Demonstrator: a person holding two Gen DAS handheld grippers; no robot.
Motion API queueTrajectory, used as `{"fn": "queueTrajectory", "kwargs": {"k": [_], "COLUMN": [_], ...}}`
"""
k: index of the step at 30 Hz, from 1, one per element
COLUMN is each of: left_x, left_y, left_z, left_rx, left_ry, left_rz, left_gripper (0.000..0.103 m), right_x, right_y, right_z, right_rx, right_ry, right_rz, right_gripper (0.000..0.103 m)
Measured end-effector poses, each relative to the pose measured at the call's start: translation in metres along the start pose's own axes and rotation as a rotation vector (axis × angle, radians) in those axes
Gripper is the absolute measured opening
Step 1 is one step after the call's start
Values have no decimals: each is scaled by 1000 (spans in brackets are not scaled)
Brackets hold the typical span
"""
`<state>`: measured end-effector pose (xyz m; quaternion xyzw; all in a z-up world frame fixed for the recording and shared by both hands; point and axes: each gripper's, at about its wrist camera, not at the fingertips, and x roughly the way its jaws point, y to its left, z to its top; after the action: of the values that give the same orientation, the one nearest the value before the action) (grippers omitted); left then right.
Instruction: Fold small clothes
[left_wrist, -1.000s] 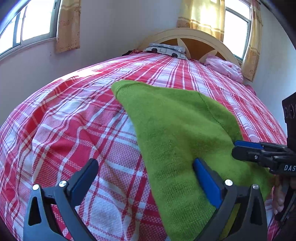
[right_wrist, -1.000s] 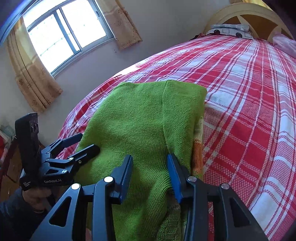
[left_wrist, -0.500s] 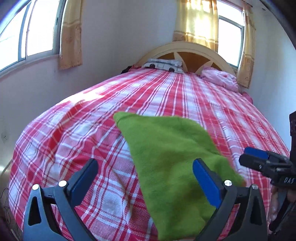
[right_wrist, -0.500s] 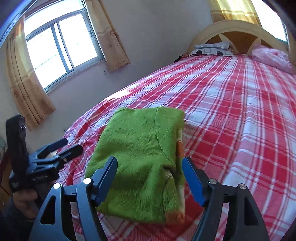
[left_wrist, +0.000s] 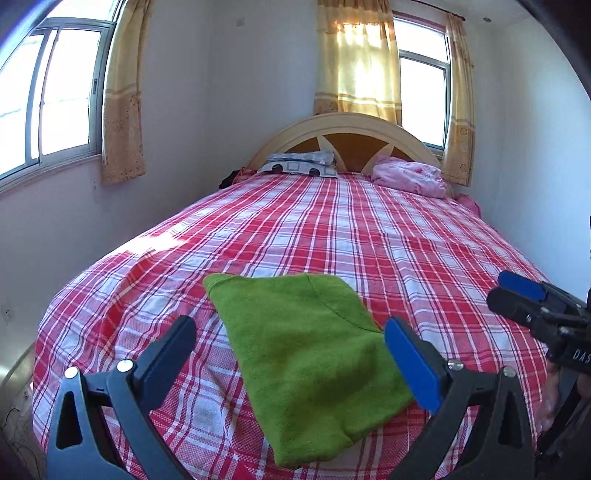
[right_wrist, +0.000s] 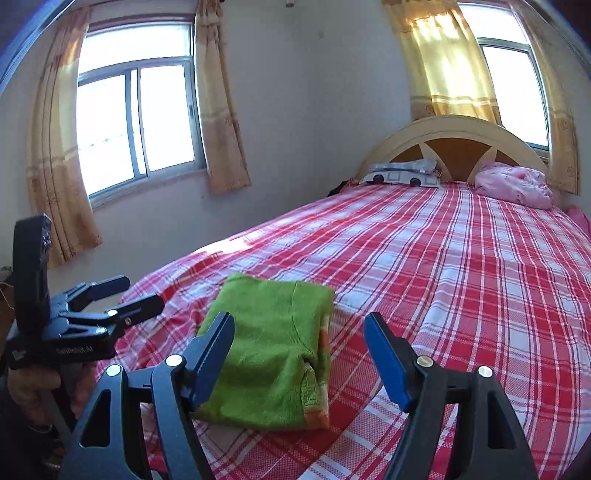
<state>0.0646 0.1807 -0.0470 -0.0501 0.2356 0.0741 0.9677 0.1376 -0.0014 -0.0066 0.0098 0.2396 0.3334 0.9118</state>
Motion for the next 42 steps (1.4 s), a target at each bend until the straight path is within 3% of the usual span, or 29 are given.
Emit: {"fn": "queueTrajectory", "kwargs": {"k": [42], "left_x": [-7], "left_y": [-2], "left_z": [-1], "left_rx": [-18], "left_ry": [-12], "left_rz": [1], "left_gripper": [103], "right_x": [-2], "right_y": [5], "right_z": [-4], "right_rx": [11], "right_ry": [-4], "right_rz": [21], "right_gripper": [74]}}
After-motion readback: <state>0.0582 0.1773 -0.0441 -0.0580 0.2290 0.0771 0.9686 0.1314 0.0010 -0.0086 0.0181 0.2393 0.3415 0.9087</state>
